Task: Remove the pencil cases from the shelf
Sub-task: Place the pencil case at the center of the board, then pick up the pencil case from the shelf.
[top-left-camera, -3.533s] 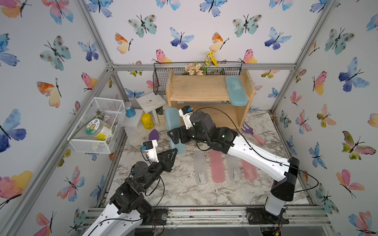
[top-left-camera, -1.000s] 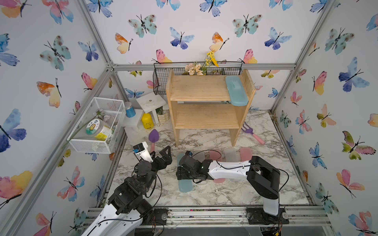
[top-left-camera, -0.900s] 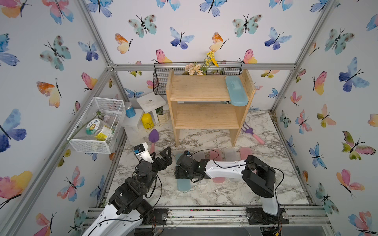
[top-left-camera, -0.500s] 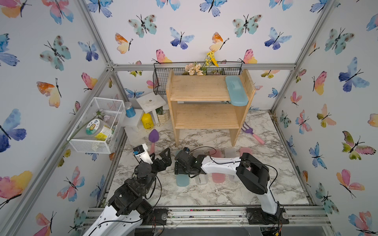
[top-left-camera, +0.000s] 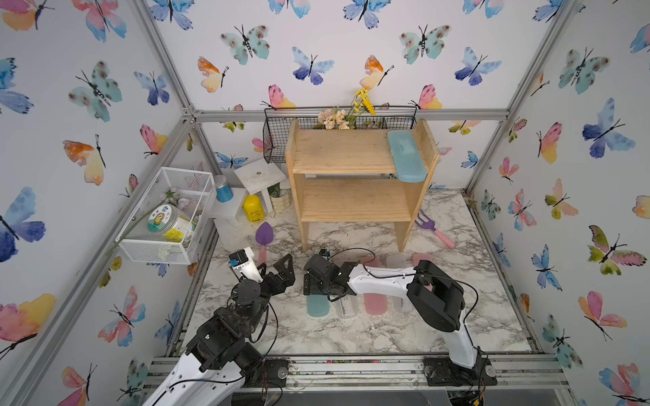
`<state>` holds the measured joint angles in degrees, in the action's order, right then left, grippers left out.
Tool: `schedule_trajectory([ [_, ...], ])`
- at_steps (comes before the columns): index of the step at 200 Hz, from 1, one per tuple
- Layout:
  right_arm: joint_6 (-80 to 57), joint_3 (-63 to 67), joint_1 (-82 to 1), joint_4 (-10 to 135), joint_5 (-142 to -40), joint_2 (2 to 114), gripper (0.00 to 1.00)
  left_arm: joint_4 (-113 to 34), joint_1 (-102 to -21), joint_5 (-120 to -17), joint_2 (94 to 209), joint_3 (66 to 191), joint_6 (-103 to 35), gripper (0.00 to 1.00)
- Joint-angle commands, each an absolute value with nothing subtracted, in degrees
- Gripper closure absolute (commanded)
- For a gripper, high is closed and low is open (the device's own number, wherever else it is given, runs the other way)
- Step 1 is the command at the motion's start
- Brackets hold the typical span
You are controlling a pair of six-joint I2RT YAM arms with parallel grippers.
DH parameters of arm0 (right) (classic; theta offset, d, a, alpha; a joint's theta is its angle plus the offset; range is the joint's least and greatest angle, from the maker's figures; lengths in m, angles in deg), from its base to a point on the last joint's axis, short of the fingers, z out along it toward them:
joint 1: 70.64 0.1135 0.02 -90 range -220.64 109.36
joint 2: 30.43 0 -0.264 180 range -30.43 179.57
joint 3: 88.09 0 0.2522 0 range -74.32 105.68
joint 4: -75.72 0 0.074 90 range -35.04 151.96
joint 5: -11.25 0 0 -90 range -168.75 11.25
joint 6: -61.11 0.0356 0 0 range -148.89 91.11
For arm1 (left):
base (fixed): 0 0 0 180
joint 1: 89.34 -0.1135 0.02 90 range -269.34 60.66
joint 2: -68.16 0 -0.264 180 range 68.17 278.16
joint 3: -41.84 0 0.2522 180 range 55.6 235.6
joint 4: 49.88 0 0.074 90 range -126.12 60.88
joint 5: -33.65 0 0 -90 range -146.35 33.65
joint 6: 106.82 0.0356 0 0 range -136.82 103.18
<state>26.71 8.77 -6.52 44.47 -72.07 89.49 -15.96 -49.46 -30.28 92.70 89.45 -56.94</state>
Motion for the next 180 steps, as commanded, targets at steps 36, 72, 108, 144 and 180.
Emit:
schedule_trajectory([
  [36,24.9,7.0,-6.5,45.0,-70.1,85.5,0.06,-16.1,-49.3,-29.3,93.5,90.5,-57.7,0.01],
  [72,21.9,-0.6,-6.5,46.8,-66.7,73.4,0.01,-17.4,-49.3,-32.7,94.2,93.0,-58.7,0.01],
  [108,17.2,-10.1,-6.5,42.1,-57.7,56.5,0.01,-23.7,-49.3,-42.9,97.7,95.7,-60.7,0.01],
  [144,16.1,-14.2,-10.6,29.1,-53.0,41.6,0.01,-31.6,-49.3,-54.7,107.6,101.2,-62.7,0.01],
  [180,14.0,-14.4,-20.5,20.8,-53.9,30.3,0.01,-39.7,-49.1,-65.3,122.1,111.5,-65.9,0.01],
])
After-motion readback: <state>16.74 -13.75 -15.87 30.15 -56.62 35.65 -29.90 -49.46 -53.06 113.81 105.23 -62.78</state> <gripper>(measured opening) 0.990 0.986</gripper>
